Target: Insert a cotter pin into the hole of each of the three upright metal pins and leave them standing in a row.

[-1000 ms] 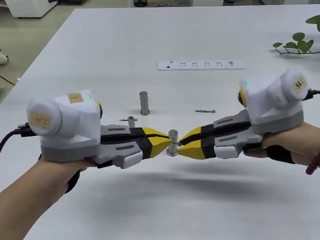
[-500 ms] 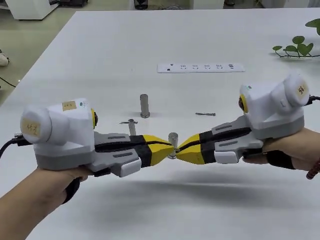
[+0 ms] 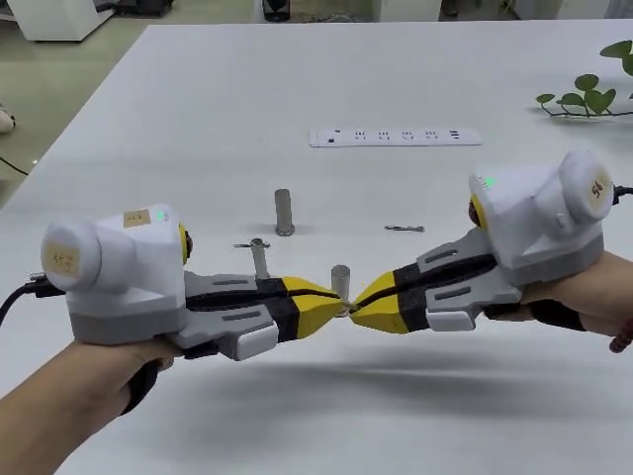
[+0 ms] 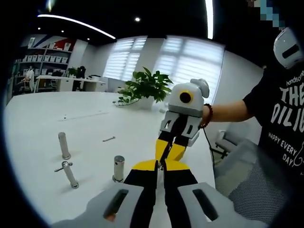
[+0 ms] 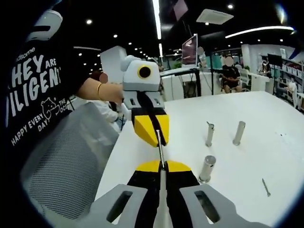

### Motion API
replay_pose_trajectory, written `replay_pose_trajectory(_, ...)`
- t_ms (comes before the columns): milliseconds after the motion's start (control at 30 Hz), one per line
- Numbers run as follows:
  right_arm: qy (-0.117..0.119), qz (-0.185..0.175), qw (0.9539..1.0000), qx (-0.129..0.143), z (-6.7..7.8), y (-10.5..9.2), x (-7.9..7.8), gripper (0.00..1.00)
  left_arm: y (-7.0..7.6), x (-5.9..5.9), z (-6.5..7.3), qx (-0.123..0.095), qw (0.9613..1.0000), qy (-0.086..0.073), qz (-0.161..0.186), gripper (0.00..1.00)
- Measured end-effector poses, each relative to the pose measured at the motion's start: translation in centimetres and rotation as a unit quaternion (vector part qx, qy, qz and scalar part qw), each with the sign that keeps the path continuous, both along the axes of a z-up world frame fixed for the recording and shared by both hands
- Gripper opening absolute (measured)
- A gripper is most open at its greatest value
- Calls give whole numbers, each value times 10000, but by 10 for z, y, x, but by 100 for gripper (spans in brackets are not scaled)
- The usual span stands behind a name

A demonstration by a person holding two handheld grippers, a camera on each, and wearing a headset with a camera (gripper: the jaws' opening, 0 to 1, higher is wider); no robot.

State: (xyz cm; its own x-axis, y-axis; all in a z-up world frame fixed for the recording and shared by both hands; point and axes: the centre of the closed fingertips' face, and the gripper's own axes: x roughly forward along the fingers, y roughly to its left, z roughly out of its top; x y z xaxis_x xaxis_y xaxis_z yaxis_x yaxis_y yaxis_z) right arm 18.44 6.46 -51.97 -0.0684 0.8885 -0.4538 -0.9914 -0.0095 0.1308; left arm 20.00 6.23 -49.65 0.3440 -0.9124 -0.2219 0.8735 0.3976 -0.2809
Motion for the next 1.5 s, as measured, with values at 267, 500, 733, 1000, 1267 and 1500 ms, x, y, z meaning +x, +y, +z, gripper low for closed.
replay_pose_trajectory(267,-192,30,9996,-193,-3,-5,4,0,-1,3,-4,125,9999,-14,53,5)
replay_pose_trajectory(500,-410,-248,9982,-373,-4,-14,21,0,1,9,-11,369,9983,-278,349,17)
replay_pose_trajectory(733,-577,-476,9942,-770,-17,-27,38,0,6,22,-21,775,9923,-631,730,29)
replay_pose_trajectory(1000,-721,-625,9869,-1300,-34,-43,51,0,14,36,-34,871,9863,-553,1288,31)
replay_pose_trajectory(1267,-919,-581,9813,-1589,-42,-50,58,0,18,46,-50,1081,9791,-384,1682,32)
replay_pose_trajectory(1500,-1151,-468,9751,-1834,-45,-52,64,0,11,55,-62,1182,9741,-327,1902,30)
